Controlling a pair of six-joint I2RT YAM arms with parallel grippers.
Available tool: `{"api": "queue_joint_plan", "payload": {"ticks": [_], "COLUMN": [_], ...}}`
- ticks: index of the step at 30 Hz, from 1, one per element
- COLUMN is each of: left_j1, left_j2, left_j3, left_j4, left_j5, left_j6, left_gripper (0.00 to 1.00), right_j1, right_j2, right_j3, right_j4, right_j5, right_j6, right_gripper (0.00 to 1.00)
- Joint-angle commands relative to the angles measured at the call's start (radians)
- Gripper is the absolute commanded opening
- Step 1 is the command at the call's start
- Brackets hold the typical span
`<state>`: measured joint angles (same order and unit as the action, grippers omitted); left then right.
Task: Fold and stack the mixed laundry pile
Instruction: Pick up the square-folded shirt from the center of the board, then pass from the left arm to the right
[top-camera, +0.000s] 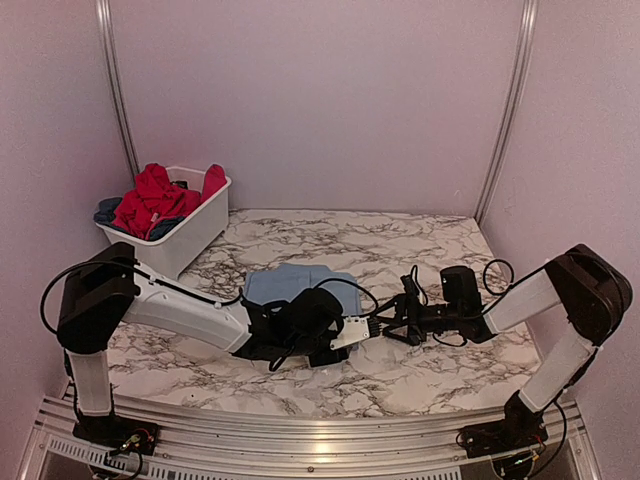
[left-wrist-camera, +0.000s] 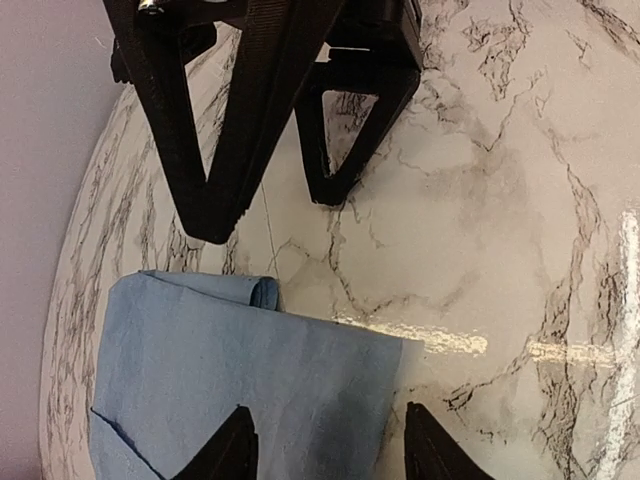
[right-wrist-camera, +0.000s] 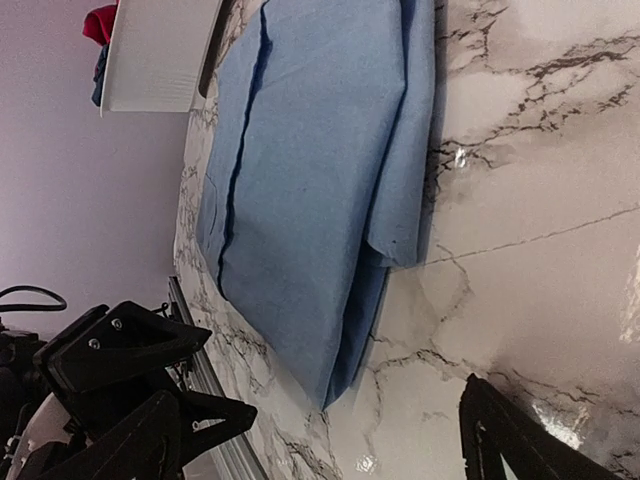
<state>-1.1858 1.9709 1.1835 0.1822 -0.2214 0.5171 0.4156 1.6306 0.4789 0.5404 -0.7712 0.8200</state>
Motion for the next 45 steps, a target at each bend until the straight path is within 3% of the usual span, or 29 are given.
{"api": "queue_joint_plan", "payload": {"ticks": [1, 11, 16, 19, 29, 37, 45], "left_j1": [-0.009, -0.001, 0.006, 0.006, 0.008, 0.008, 0.006], "left_j2": [0.067, 0.192, 0.181, 0.128, 0.006, -0.005, -0.003], "left_j3": [0.057, 0.135, 0.140, 0.119, 0.090, 0.090, 0.087], "left_j4": [0.006, -0.002, -0.001, 0.005, 0.017, 0.017, 0.020], "left_j5": [-0.029, 0.003, 0.019, 0.031, 0.048, 0.060, 0.063], "left_j6": [0.017, 0.053, 0.056, 0.057, 0.049, 0.045, 0.032], "left_gripper": [0.51, 0.43, 0.12, 0.00, 0.00, 0.00, 0.00], "right_j1": [-0.012, -0.019, -0.019, -0.019, 0.029, 0.075, 0.108], "right_j2": [0.004, -0.003, 0.018, 0.036, 0.136, 0.294, 0.455], "right_j3": [0.012, 0.008, 0.007, 0.012, 0.057, 0.111, 0.185], "right_j4": [0.028, 0.033, 0.055, 0.075, 0.232, 0.495, 0.731], "right_j5": [-0.008, -0.017, -0.021, -0.025, -0.055, -0.059, -0.033], "right_j6": [0.011, 0.016, 0.025, 0.043, 0.172, 0.361, 0.523], "right_gripper": [0.91, 0.92, 0.93, 0.95, 0.99, 0.98, 0.70]}}
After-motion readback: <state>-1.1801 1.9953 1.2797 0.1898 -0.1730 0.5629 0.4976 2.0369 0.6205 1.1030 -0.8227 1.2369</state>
